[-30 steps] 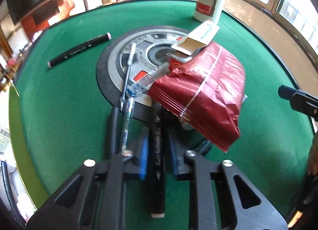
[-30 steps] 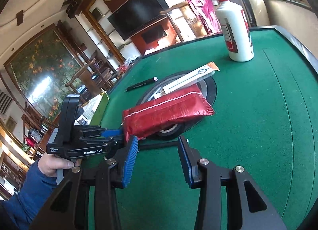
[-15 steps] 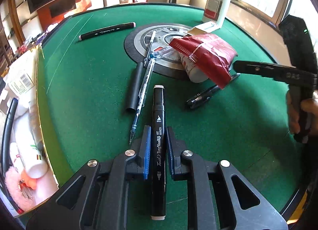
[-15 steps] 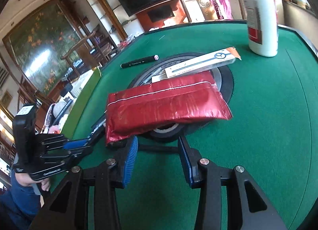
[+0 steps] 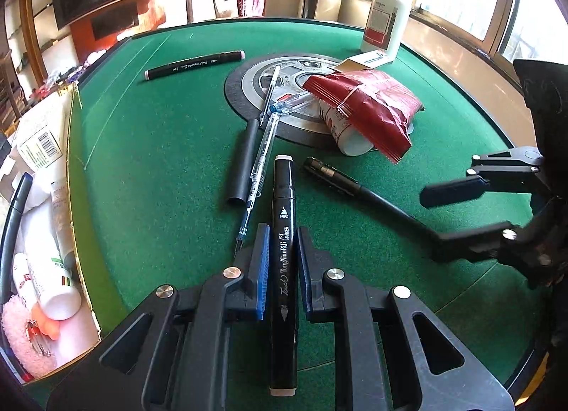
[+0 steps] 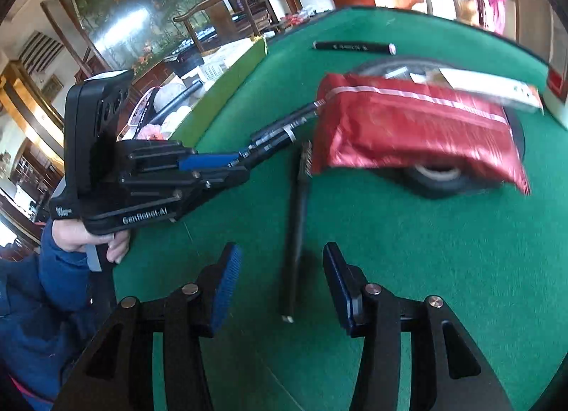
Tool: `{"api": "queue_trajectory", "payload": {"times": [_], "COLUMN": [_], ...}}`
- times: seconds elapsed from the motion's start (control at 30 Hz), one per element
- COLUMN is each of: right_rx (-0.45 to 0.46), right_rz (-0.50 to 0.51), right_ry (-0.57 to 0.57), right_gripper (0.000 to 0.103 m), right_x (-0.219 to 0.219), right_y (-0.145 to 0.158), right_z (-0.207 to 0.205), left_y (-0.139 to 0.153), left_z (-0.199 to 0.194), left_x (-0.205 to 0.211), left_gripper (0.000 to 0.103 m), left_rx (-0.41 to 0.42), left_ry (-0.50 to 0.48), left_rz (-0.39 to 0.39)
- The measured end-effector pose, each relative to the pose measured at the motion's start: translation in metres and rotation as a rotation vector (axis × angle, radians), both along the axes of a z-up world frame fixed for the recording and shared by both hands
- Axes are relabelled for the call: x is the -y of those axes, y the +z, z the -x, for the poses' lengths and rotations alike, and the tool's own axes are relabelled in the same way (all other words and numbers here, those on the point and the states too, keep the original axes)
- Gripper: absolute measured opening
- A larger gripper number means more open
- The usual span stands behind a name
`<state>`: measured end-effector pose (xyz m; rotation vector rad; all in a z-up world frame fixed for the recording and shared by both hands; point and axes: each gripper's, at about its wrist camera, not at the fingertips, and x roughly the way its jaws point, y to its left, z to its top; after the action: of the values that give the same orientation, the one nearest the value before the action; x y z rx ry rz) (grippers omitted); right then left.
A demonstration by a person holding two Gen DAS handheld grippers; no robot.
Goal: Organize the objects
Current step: 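Grasp a black marker with left tool while right tool grasps another marker, then carry both held black markers over to the tray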
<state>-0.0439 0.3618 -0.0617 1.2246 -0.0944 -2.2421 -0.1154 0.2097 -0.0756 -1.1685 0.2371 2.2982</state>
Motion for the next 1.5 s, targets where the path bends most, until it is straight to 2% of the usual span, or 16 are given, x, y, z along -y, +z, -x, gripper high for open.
{"api": "queue_trajectory", "payload": {"times": [0.07,0.13,0.2,0.27,0.33,0.4,0.47,0.73,0.97,1.5], "right_rx": [-0.029,-0.027,-0.037,-0.059,-0.063,-0.116,-0.130,-0.104,-0.124,-0.185], "right_rz": [-0.086,-0.089,-0.134,-0.194,-0.216,-0.305,-0.338,-0.185,-0.112,-0.021], "right_ry": [-0.049,-0.052,-0.078,-0.101,-0.108,-0.091,-0.113,-0.167,-0.184,-0.216], "right_gripper": [0.045,0.038,0.020,0.008,0.006,0.006,0.006,0.006,0.006,0.006], "right_x": [0.008,0.014,0.022,0.029,0.030,0.039,0.045,0.025,0.024,0.035], "right_y": [-0.003,-0.006,-0.010,-0.007,-0.007,-0.005,-0.005,0.005,0.017,0.037], "right_z": [0.005,0.010,0.015,0.019,0.020,0.013,0.011,0.001,-0.008,-0.022], "left_y": [0.000,0.000,0.000,-0.001,-0.001,-0.001,-0.001,0.002,0.016,0.037], "left_z": [-0.001,-0.002,-0.001,0.000,-0.001,-0.002,-0.001,-0.006,-0.014,-0.020], "left_x": [-0.002,-0.003,-0.003,-0.003,-0.004,-0.006,-0.005,0.004,0.017,0.042], "left_gripper": [0.014,0.014,0.014,0.014,0.015,0.015,0.015,0.014,0.014,0.014], "left_rx": [-0.008,-0.019,-0.019,-0.018,-0.022,-0.031,-0.026,-0.007,-0.020,-0.078], "left_ry": [0.002,0.001,0.003,0.004,0.007,0.007,0.019,0.022,0.052,0.089], "left_rz": [0.012,0.022,0.022,0.018,0.027,0.039,0.023,-0.053,-0.129,-0.229]}}
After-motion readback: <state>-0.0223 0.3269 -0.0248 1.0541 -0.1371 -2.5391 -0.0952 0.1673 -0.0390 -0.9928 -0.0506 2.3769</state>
